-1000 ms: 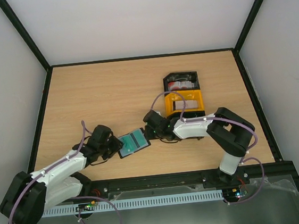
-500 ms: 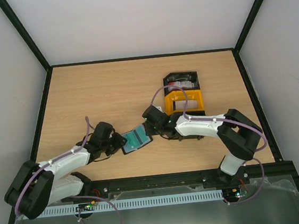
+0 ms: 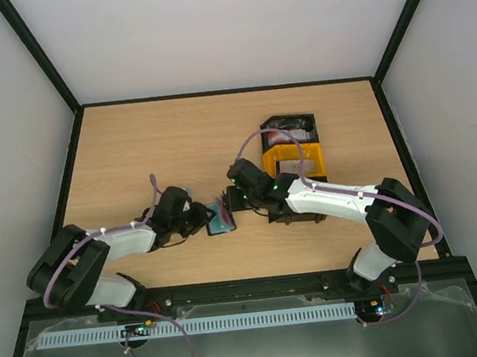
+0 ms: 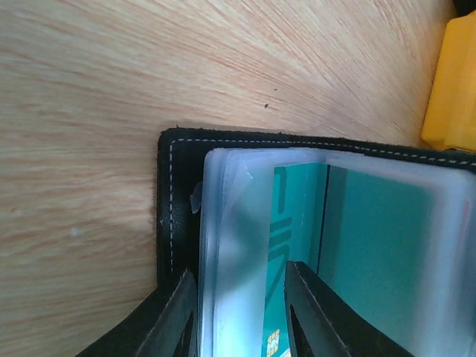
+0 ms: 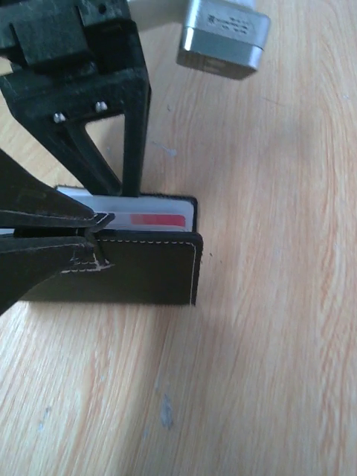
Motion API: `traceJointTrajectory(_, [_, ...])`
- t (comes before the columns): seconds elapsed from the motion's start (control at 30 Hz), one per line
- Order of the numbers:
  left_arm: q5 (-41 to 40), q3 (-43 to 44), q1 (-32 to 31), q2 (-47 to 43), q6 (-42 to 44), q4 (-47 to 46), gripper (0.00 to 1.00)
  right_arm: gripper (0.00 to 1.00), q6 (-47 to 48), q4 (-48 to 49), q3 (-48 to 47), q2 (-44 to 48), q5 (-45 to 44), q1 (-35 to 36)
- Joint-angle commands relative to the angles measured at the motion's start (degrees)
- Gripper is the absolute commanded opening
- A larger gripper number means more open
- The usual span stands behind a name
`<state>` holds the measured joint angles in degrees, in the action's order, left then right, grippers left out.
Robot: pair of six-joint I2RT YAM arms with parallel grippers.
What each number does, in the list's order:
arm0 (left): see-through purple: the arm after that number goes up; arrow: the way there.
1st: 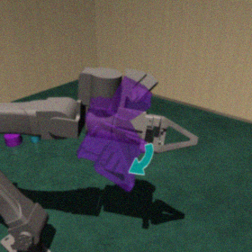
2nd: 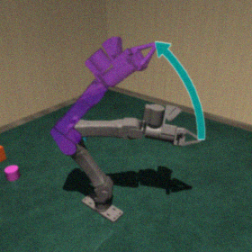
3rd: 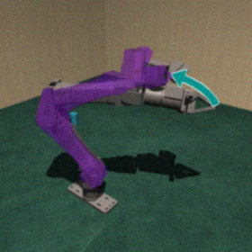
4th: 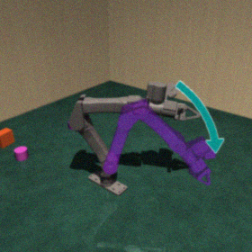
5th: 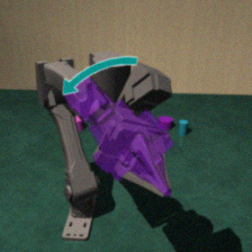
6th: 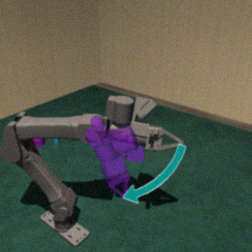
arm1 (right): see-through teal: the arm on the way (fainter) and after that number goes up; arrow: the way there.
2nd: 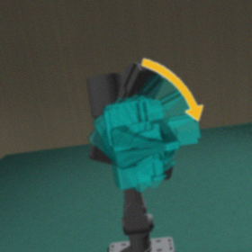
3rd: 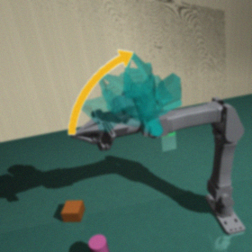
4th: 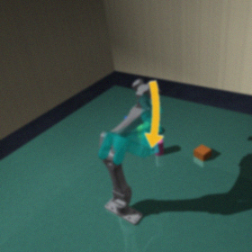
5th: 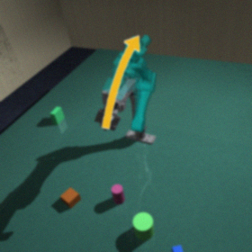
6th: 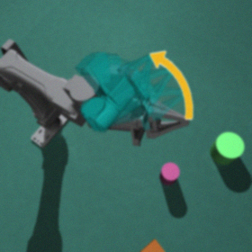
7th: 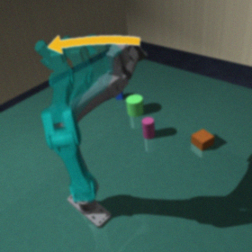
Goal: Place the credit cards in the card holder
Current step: Close the card holder at the center of the board.
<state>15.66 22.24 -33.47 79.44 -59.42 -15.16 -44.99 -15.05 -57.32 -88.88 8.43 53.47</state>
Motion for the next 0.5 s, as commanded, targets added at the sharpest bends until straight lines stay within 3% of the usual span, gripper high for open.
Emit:
traceJointTrajectory(0.0, [-0.9,-1.2,-0.6,4.9,1.0,-0.7,0.35,0.02,-0.5,3.2,-0.3,-1.9,5.6,-0.1])
traceJointTrajectory(0.27, [-10.5,-1.1,-1.5,2.6,0.1,5.6,0.42,0.03,-3.5,16.9,2.1,-7.8,14.7,0.0])
traceJointTrajectory(0.47, [-20.8,-0.1,-2.3,-5.2,-3.9,18.1,0.52,0.14,-6.1,24.0,4.2,-11.4,17.4,-0.1])
